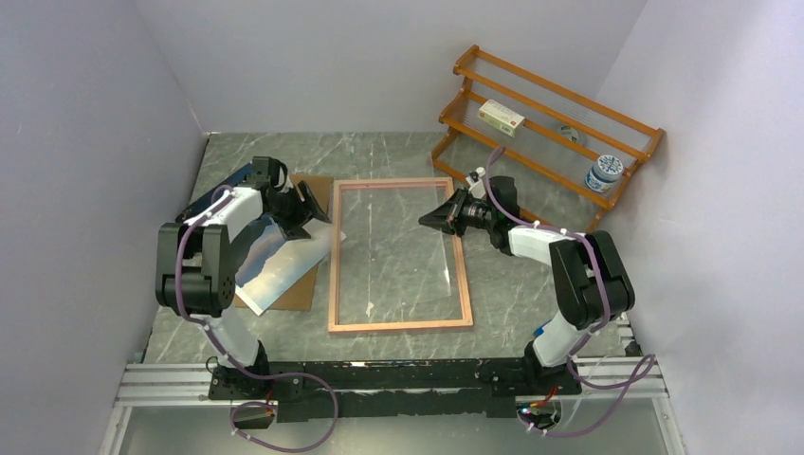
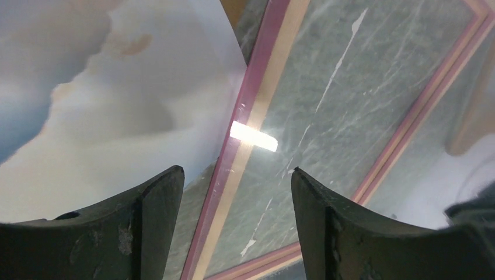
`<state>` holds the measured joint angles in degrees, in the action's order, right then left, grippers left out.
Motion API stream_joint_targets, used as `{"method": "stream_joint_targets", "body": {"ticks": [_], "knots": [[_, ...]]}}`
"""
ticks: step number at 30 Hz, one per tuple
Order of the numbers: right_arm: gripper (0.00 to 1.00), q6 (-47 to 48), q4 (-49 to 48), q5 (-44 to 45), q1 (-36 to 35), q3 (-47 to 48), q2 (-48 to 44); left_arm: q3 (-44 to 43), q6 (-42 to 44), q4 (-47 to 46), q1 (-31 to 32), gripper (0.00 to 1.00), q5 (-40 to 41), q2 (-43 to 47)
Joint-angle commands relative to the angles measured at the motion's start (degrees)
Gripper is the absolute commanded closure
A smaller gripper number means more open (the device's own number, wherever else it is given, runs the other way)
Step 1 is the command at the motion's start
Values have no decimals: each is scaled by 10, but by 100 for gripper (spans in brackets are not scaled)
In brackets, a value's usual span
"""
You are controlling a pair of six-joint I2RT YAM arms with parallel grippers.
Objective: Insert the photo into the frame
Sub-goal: Place the photo frame item in the photo frame.
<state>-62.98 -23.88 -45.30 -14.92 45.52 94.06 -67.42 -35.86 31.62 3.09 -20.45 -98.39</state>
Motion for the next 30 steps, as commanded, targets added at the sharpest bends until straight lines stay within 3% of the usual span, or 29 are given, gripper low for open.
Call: {"method": "stream_joint_targets", "body": {"ticks": [1,16,30], "knots": [[100,34,-43,-1,13,-3,12,21,-2,-77,1,27,-102,-25],[100,104,38,14,32,0,15,-11,32,-62,21,31,-138,-113],[100,153,95,9,46,22,48,-9,44,-50,39,39,-89,-136]]}}
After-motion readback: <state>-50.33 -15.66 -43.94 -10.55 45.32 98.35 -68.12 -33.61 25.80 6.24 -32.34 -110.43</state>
